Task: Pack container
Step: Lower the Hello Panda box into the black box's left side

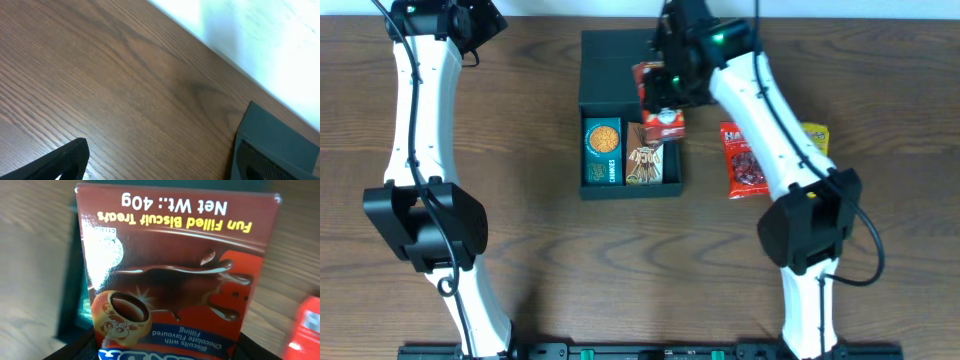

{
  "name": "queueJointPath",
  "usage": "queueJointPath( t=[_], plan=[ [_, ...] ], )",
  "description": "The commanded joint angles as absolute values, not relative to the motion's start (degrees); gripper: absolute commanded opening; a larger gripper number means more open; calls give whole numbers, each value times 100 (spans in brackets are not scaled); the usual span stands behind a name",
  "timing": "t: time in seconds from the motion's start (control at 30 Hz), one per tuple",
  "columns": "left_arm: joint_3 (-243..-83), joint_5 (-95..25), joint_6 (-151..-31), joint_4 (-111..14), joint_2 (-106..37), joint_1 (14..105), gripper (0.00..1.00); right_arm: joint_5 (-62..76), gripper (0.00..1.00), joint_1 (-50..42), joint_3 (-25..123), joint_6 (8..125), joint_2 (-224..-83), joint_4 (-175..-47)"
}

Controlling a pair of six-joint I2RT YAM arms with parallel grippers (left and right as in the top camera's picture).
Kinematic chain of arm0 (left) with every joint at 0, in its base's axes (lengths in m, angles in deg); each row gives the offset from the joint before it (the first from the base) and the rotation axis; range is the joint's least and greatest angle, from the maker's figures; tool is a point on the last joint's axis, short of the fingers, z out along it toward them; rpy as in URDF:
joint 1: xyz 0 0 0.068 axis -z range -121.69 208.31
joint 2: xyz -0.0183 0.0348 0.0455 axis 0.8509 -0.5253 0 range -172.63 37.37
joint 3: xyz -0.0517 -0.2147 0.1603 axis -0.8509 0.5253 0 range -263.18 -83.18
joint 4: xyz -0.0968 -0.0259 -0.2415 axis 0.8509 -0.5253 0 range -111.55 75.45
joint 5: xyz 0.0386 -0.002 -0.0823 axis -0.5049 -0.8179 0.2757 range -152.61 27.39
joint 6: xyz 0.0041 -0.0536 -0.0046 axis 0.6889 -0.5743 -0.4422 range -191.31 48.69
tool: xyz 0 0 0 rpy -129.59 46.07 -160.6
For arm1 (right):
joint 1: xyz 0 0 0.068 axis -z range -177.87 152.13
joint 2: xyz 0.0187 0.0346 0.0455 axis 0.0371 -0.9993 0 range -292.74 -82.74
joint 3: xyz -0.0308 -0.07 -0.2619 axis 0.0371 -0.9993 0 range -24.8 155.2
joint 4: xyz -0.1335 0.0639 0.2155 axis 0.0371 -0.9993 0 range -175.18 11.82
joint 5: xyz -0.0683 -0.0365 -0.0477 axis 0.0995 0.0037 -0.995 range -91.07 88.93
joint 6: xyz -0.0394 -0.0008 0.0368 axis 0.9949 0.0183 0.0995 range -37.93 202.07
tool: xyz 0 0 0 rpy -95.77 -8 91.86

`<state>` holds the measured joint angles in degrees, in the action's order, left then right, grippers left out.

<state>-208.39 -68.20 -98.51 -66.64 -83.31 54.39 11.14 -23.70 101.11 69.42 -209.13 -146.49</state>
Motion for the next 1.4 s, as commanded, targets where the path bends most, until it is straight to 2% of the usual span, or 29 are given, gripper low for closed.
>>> queueJointPath(
  t=[0.0,0.33,0.63,0.73,0.83,0.97,1.2,1.37],
  plan=[
    [-20819,-6900,-9921,-6662,-8327,5417,95,1245,59,-2759,10190,6518,-20946,-14492],
    [-20819,-6903,-9919,-6702,-8327,5415,95,967,57,-3513,10188,5524,-21503,-14288],
    [-20819,-6896,-9924,-6717,-8327,5415,95,445,55,-3633,10188,4671,-21726,-14205],
    [-20819,-6894,-9924,-6754,-8327,5415,95,434,61,-3642,10188,4671,-21726,-14155],
    [-20819,-6896,-9921,-6800,-8327,5415,95,491,82,-3675,10188,4717,-21726,-14227],
    [-20817,-6894,-9924,-6813,-8327,5415,95,605,92,-3692,10190,4995,-21726,-14223],
    [-20819,-6898,-9921,-6850,-8327,5415,95,858,83,-3441,10249,5095,-21540,-14223],
    [-20819,-6898,-9921,-6848,-8327,5415,95,987,72,-3176,10271,5502,-21193,-14227]
  ],
)
